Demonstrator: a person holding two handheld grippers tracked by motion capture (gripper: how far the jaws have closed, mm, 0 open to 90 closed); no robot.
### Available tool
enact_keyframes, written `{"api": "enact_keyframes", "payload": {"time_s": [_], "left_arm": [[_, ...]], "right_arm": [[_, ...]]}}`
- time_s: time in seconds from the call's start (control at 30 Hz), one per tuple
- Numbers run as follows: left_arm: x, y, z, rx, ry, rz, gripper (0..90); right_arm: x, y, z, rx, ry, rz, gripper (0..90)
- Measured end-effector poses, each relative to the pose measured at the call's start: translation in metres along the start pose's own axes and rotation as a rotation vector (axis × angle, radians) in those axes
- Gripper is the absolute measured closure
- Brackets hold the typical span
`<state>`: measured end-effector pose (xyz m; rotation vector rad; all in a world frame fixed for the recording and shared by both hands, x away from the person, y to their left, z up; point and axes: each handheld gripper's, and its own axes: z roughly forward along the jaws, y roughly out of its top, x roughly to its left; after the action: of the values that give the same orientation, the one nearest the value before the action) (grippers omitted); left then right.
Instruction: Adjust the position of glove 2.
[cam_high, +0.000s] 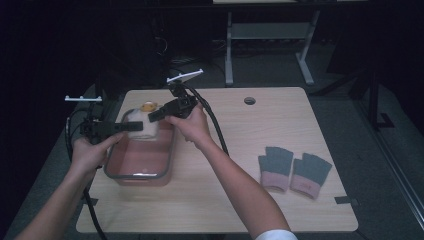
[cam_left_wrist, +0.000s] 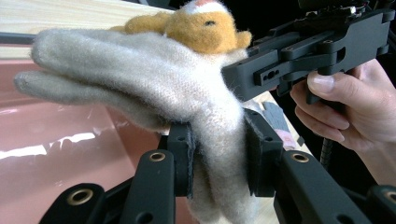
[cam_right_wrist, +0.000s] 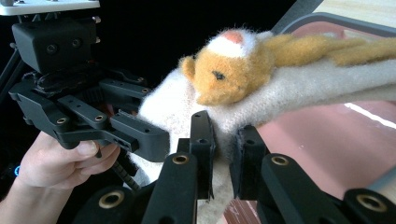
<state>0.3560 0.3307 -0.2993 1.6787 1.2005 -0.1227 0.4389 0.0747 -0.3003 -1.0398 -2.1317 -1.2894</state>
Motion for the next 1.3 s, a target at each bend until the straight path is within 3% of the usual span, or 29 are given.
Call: {"api": "enact_keyframes", "payload": {"time_s": [0.7, 1.07, 1.3], "left_arm": [[0.034, -0.020, -0.003, 0.010, 0.013, -0.071, 67.7], [0.056, -0.036, 0.004, 0.057, 0.037, -0.117, 67.7], [0.067, -0.046, 0.018, 0.123, 0.063, -0.143, 67.7]], "right_arm": [[-0.015, -0.005, 0.040, 0.035, 0.015, 0.034, 80.7], [-0.034, -0.017, 0.065, 0.066, 0.023, 0.076, 80.5], [-0.053, -0.030, 0.078, 0.095, 0.022, 0.113, 79.9]]}}
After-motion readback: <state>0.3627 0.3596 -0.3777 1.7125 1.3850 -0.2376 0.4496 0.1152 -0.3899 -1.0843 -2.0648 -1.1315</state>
